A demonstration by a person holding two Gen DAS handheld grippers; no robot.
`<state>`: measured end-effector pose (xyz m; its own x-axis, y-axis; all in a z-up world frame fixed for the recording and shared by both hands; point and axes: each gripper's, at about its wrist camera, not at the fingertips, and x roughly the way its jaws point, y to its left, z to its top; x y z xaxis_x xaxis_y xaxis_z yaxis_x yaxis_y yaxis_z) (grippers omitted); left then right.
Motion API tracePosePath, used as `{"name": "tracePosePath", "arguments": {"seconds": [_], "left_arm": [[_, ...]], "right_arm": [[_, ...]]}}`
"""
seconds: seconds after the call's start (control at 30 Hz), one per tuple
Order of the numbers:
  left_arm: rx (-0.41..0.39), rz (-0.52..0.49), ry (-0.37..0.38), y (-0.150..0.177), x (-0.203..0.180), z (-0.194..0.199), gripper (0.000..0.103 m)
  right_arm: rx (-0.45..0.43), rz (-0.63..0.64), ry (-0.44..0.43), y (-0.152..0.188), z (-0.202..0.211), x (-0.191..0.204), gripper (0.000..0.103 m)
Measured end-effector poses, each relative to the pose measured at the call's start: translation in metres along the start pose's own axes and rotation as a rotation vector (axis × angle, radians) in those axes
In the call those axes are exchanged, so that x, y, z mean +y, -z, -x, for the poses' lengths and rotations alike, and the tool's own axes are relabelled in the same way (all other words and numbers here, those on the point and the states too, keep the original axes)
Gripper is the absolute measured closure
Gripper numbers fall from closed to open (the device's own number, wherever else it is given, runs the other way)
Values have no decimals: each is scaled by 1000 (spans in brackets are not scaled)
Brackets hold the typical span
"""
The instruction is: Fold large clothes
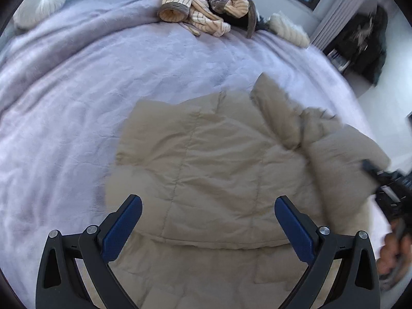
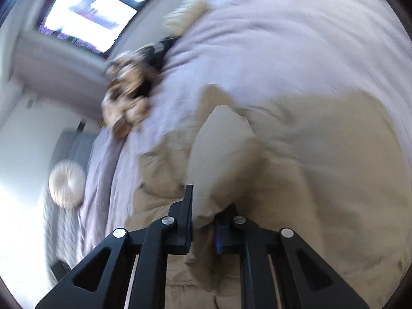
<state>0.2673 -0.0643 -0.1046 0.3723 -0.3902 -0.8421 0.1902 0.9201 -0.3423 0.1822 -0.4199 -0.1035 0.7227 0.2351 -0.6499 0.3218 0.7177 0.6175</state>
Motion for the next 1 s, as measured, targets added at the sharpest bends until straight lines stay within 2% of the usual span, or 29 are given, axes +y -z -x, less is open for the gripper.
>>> {"name": "tracePosePath", "arguments": {"seconds": [0.07, 0.13, 0.2, 0.27, 0.33, 0.37, 0.4, 0.5, 0.63, 0.67, 0.7, 0.73, 0.8, 0.87, 0.93, 1.0], "left_arm": [[18, 53, 111, -5, 10, 3, 0], [39, 91, 207, -11, 18, 3, 0], [45, 101, 260, -13, 21, 2, 0], [61, 120, 321, -14, 22, -2, 0], [99, 146, 408, -15, 21, -10, 0], [122, 158, 435, -15, 20, -17, 0], [139, 165, 437, -15, 18, -24, 0], [182, 153, 415, -10, 7, -42, 0], [248, 109, 402, -5, -15, -66, 0], [256, 95, 386, -4, -20, -70, 3], [260, 84, 376, -3, -24, -73, 20], [268, 75, 371, -2, -28, -75, 32], [296, 65, 365, 1, -33, -79, 85], [275, 44, 350, 7, -32, -71, 87], [233, 7, 318, 13, -29, -56, 87], [224, 0, 300, 19, -20, -50, 87]], "right_arm": [[63, 155, -41, 10, -19, 40, 89], [118, 254, -51, 27, -36, 64, 89], [195, 337, -45, 49, -59, 84, 87], [263, 396, 1, 69, -76, 94, 82], [303, 442, 53, 85, -82, 100, 51], [316, 451, 65, 91, -80, 101, 42], [319, 448, 65, 92, -75, 100, 34], [318, 419, 69, 93, -47, 88, 34], [303, 285, 111, 88, 2, 30, 34], [305, 219, 126, 86, 13, 9, 34], [304, 163, 136, 84, 22, -10, 34], [302, 122, 145, 85, 29, -23, 34], [293, 21, 173, 85, 42, -52, 34], [276, -49, 168, 87, 53, -73, 34], [263, -73, 163, 88, 58, -81, 34], [250, -88, 157, 88, 61, -87, 34]]}}
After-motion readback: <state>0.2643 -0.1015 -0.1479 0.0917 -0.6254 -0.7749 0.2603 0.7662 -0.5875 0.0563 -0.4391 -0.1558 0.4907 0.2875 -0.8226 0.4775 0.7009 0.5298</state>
